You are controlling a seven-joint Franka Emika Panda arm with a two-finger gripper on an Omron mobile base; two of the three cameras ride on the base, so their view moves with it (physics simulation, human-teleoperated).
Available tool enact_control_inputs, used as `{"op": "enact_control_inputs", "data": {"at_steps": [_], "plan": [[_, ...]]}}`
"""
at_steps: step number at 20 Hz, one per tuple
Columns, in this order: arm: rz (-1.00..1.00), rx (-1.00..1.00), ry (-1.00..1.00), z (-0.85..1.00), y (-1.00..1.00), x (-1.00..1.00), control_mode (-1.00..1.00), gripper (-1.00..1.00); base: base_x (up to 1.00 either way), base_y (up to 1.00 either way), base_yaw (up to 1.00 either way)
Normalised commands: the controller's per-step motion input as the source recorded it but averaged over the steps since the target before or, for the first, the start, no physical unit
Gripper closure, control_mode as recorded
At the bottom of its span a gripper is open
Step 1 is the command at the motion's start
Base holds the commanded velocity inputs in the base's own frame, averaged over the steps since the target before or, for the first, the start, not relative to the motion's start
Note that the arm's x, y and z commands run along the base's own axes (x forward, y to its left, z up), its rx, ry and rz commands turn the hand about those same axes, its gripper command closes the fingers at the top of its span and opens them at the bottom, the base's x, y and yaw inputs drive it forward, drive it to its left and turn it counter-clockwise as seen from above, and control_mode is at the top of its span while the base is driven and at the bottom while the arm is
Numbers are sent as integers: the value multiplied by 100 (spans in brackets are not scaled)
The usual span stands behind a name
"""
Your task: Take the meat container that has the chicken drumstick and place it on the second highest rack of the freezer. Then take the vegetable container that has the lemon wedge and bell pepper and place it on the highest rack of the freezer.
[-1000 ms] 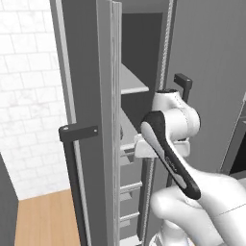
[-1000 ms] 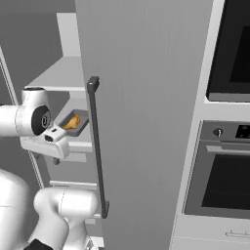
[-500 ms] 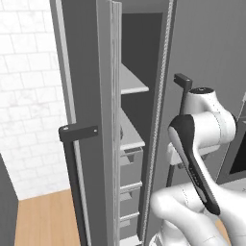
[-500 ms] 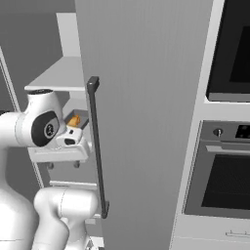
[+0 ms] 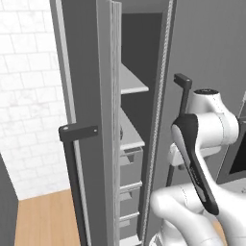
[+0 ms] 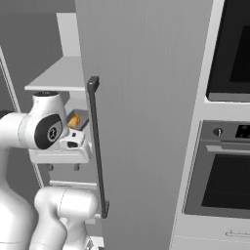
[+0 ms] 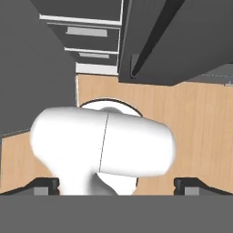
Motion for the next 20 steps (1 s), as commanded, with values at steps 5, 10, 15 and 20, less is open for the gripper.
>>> {"op": "enact_control_inputs", "data": {"at_steps": [5, 10, 15, 20], "plan": [[0, 0, 0, 0, 0, 0, 100, -100, -33, -20, 0], [0, 0, 0, 0, 0, 0, 100, -100, -8, -74, 0], [0, 0, 0, 0, 0, 0, 100, -100, 0, -100, 1], [0, 0, 0, 0, 0, 0, 100, -100, 0, -100, 12]]}}
